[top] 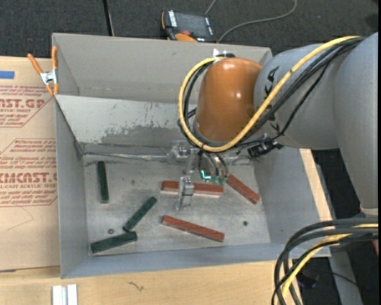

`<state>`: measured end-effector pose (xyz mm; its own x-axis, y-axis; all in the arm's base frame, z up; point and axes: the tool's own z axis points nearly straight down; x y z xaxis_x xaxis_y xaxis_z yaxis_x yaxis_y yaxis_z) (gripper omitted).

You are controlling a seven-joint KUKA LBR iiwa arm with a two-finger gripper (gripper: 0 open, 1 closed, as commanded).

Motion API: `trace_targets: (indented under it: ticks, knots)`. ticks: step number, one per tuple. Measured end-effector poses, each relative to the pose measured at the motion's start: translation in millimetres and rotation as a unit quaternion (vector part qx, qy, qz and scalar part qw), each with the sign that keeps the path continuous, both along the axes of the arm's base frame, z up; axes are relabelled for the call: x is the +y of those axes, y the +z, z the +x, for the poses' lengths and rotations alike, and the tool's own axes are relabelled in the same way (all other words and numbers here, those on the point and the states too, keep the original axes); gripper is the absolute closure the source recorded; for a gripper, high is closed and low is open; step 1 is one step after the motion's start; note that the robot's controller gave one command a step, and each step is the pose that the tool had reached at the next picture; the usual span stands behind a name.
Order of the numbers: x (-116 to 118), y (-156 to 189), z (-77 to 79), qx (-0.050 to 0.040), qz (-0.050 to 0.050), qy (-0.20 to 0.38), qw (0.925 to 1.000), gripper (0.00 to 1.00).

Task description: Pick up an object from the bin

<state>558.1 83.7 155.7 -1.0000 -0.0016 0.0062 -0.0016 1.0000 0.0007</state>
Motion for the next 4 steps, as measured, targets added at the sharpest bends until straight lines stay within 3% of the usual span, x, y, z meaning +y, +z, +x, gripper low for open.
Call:
trace_targets:
  ticks: [1,2,3,4]
  knots:
    - [-28.1,-87.1,-24.6,-0.0034,0.0,0.057,0.9984,0.0]
    - [-9.3,-84.6,-70.5,-0.0061,0.001,-0.043,0.999,0.0]
    - [-9.6,-82.5,-68.3,-0.009,0.001,-0.044,0.999,1.0]
    - [-20.9,39.2,-48.2,-0.0068,0.0,-0.062,0.998,1.0]
